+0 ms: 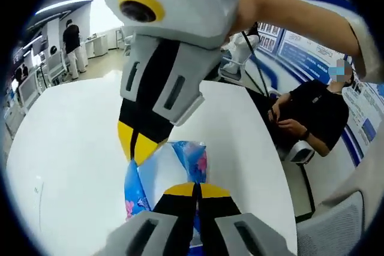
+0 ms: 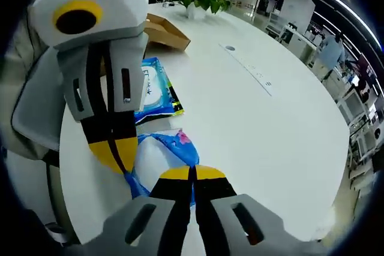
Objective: Operate the shoe box by opening the lid, removing the specified soft item, and placing it in the target area until the item is outside and the box remains undamaged.
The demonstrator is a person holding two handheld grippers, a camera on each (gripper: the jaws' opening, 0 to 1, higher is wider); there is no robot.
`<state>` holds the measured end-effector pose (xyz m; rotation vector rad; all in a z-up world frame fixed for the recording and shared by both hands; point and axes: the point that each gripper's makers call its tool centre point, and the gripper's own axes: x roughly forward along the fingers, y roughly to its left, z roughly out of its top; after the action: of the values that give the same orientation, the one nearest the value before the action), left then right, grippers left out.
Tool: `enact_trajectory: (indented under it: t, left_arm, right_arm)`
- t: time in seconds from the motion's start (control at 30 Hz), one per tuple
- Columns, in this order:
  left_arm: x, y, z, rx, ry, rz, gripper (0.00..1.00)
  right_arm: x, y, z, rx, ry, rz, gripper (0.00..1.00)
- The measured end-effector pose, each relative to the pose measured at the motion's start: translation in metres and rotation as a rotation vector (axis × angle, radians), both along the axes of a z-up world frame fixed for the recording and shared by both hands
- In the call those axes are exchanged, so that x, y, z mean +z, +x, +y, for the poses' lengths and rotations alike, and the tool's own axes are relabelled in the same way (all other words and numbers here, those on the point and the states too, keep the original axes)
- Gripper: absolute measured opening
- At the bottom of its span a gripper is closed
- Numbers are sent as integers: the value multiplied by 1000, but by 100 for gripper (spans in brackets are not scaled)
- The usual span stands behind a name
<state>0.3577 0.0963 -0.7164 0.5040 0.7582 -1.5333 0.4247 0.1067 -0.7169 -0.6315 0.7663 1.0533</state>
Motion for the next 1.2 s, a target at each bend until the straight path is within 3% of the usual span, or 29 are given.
enact_trajectory:
  t: [0.9, 1.2]
  left_arm:
    - [-8, 6, -2, 45, -1, -14, 3]
    - [-3, 2, 3, 18, 15, -67, 10]
  right_arm:
    - [-9, 13, -2, -5, -57, -52, 1]
    - [-3, 7, -5, -8, -74, -44, 5]
